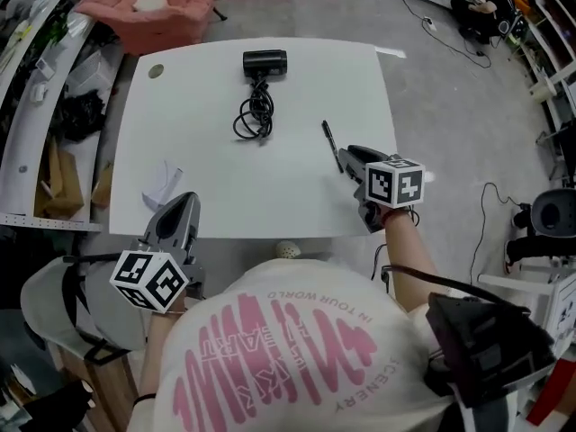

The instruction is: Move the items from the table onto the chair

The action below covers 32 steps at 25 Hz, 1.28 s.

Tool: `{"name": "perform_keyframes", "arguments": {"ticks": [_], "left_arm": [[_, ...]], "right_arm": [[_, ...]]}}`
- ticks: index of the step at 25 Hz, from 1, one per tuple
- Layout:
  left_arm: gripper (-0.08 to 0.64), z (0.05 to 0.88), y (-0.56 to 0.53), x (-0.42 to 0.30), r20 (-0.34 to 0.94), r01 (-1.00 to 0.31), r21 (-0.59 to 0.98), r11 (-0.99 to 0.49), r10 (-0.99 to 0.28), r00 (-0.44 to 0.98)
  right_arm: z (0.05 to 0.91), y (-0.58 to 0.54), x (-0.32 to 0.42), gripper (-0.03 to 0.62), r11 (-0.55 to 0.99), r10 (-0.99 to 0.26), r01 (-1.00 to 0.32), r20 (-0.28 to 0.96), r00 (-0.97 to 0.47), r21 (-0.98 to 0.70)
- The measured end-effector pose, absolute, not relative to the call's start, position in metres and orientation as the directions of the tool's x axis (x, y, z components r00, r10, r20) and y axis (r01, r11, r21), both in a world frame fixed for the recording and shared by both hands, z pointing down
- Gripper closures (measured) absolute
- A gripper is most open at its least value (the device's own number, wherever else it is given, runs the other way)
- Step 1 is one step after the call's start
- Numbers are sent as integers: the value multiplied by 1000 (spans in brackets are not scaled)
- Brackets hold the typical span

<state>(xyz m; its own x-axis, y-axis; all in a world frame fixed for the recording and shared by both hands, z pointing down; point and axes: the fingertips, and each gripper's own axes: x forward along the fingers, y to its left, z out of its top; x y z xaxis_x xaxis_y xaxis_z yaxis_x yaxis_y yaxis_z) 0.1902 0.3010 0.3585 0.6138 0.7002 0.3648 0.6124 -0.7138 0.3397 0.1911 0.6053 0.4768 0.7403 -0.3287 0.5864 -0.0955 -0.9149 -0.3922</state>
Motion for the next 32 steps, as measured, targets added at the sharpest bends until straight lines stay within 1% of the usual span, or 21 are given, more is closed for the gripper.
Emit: {"name": "perform_keyframes", "arguments": {"ticks": [1,2,10,14,19,20,21,22,25,28,30,32], "left_arm": [[549,359,301,194,364,601,341,-723,691,624],[549,360,302,197,363,590,342,-731,682,635],[549,366,293,212,376,511,332,-793,608,699],[549,369,282,213,377,477,335,-813,579,723],[549,369,274,214,375,454,341,-823,562,737],[549,370,272,213,378,450,342,-825,559,738],[549,371,269,211,379,445,343,-827,556,740],[549,372,266,209,379,439,345,-830,551,743],[549,372,250,203,370,409,354,-841,528,764],[549,372,227,192,362,376,362,-853,501,786],[549,373,209,180,362,356,368,-859,485,796],[549,373,190,167,360,332,376,-865,466,808]], "right_arm": [[485,607,198,471,-920,-330,-100,611,720,-379],[492,609,204,468,-924,-330,-105,632,701,-367],[535,609,238,468,-956,-294,-166,762,577,-243],[549,613,238,471,-972,-220,-193,821,527,-136],[547,616,241,477,-972,-205,-204,850,485,-117],[547,616,241,489,-972,-207,-201,853,480,-122],[547,616,242,527,-973,-208,-194,853,478,-128],[548,617,242,537,-974,-206,-186,854,478,-131],[546,619,243,538,-979,-188,-165,854,485,-122],[532,613,250,538,-981,-187,-150,827,530,-126],[513,596,254,538,-972,-232,-162,775,587,-169],[489,571,258,538,-951,-309,-196,693,651,-240]]}}
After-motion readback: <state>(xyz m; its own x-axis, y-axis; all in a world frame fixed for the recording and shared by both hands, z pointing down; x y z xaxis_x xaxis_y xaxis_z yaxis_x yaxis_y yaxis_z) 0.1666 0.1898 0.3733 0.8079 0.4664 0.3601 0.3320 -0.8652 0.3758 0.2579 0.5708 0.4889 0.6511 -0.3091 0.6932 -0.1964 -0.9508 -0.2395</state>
